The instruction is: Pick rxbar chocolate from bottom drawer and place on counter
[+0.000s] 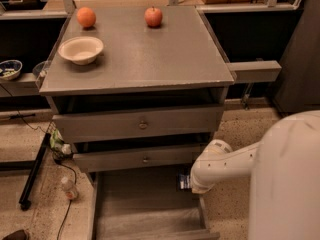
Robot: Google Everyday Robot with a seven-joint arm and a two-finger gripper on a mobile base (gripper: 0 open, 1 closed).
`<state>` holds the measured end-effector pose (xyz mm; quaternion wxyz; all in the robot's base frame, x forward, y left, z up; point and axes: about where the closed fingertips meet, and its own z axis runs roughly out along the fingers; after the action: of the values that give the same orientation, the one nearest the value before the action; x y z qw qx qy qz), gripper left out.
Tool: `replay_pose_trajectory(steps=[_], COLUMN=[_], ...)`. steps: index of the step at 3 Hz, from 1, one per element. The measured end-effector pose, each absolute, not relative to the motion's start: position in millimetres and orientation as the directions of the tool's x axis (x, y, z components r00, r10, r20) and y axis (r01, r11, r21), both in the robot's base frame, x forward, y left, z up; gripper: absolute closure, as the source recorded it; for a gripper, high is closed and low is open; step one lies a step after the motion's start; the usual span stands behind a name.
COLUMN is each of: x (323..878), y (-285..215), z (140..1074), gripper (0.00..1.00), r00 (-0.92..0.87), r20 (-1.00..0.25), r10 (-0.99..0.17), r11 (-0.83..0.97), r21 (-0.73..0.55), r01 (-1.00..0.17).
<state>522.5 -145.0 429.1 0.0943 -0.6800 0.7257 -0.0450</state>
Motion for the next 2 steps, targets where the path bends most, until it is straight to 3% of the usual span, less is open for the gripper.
replay_pose_trajectory(steps=[2], x=[514], y=[-147], z=[513], gripper=[1.0], r00=[-0.036], r20=[-0.056], r10=[-0.998], r11=[0.052], r21=[-0.315], r01=[-0.948])
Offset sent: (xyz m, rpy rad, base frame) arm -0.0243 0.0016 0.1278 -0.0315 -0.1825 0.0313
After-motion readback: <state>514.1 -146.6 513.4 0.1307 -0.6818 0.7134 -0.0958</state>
